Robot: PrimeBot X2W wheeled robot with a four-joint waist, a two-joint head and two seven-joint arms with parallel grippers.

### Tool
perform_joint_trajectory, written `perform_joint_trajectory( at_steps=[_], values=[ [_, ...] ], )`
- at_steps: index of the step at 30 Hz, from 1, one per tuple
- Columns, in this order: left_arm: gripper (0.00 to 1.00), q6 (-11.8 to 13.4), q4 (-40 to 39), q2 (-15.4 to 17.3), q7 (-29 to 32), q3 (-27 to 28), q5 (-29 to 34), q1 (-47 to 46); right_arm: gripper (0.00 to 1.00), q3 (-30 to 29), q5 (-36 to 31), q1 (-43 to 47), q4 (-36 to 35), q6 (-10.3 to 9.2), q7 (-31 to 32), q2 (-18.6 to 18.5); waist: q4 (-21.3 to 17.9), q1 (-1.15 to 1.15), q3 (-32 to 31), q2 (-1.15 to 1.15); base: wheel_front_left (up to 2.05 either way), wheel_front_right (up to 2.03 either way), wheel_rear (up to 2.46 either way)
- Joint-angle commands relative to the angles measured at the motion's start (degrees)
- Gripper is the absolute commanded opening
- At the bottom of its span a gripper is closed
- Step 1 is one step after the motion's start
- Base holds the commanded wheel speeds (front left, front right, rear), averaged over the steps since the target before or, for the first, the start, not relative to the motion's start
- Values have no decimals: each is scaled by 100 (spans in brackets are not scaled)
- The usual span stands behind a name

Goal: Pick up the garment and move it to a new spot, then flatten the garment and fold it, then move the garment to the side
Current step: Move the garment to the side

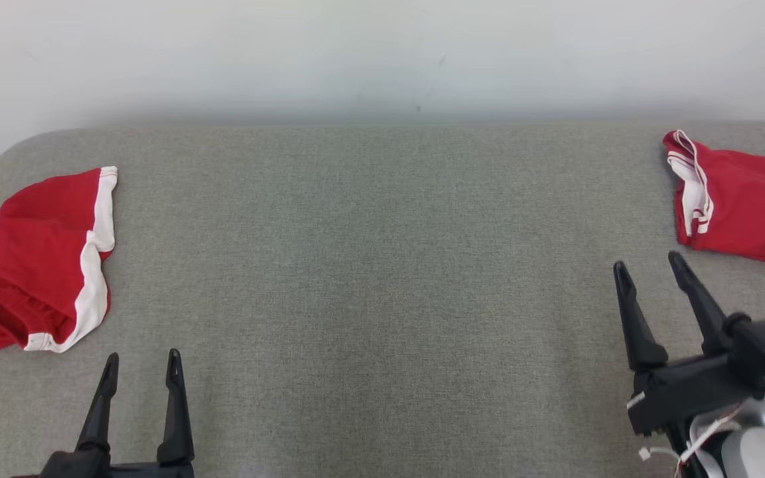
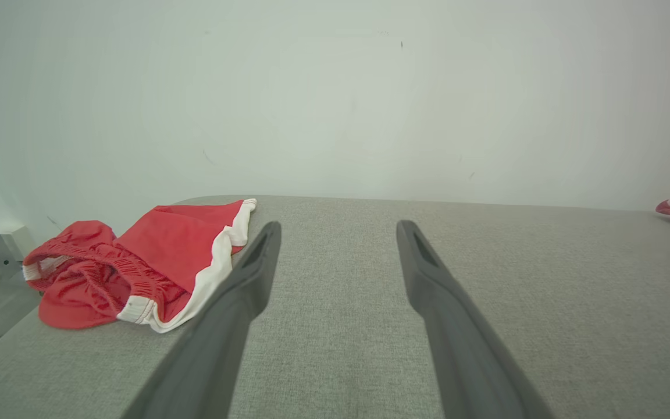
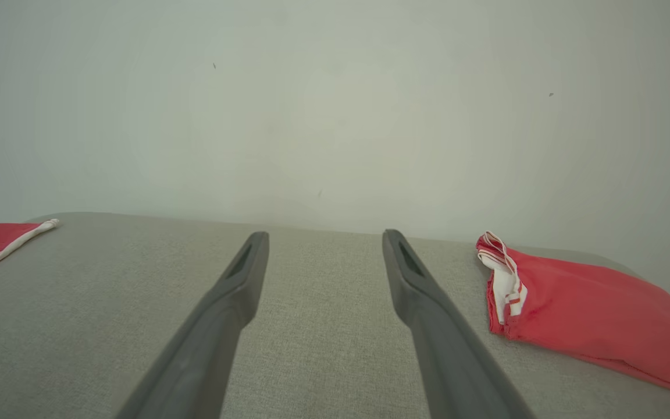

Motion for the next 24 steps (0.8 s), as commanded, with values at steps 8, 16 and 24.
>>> perform_joint_trajectory(
  at_steps=[8,16,24],
  values=[
    [100,-63,110,-60,-18,-1,31,47,100,-111,-130,850,-397,-14,-108,380,-48,1,-111,1,0,0,0],
    [100,-86,188,-86,-18,48,43,175,100,-177,-203,1309,-520,-14,-341,758,-79,1,-240,1,0,0,0],
    [100,-82,254,-99,-18,50,62,224,100,-237,-128,1365,-385,-15,-464,883,-122,1,-337,1,0,0,0]
  ],
)
